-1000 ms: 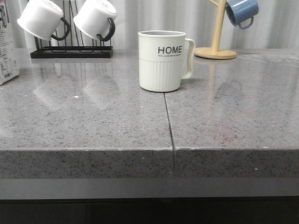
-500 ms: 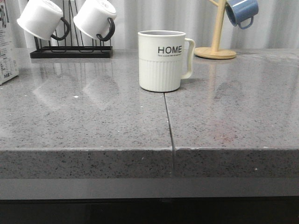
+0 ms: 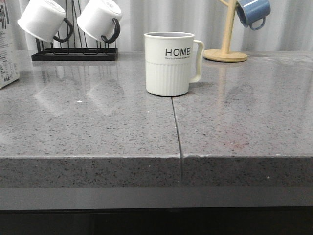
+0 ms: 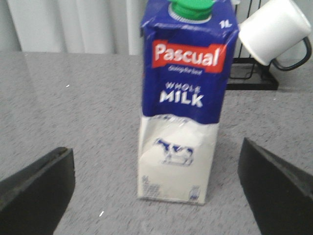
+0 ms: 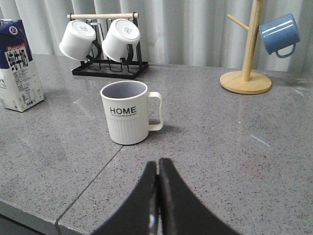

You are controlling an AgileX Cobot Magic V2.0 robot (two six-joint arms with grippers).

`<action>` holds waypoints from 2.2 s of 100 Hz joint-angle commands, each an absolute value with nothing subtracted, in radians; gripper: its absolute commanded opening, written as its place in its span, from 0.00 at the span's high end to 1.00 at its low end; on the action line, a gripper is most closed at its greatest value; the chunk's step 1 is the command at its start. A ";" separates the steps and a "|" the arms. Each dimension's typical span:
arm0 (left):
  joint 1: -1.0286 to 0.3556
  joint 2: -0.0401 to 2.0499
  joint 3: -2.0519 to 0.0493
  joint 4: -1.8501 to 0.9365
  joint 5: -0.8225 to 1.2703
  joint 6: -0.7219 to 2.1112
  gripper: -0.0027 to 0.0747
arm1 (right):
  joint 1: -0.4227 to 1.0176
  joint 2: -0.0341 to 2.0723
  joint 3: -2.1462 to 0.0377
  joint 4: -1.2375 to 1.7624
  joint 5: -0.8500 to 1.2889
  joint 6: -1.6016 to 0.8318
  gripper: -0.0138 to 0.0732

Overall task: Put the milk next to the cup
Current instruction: 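Grasp the milk carton with the left gripper, then carry the milk carton beside the HOME mug with the left gripper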

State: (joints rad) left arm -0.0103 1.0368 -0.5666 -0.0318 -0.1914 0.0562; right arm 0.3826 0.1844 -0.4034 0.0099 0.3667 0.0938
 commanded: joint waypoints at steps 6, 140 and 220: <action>-0.033 1.106 -0.649 -0.039 -0.305 0.052 0.12 | 0.384 0.193 -0.428 0.013 0.294 0.087 0.86; -0.147 1.333 -0.869 -0.200 -0.279 0.157 0.66 | 0.384 0.193 -0.428 0.013 0.294 0.087 0.86; -0.605 1.501 -0.952 -0.489 -0.475 0.419 0.66 | 0.384 0.193 -0.428 0.013 0.294 0.087 0.86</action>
State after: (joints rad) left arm -0.5775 1.4951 -0.8912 -0.4757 -0.3710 0.4017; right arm 0.3826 0.1844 -0.4034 0.0099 0.3683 0.0938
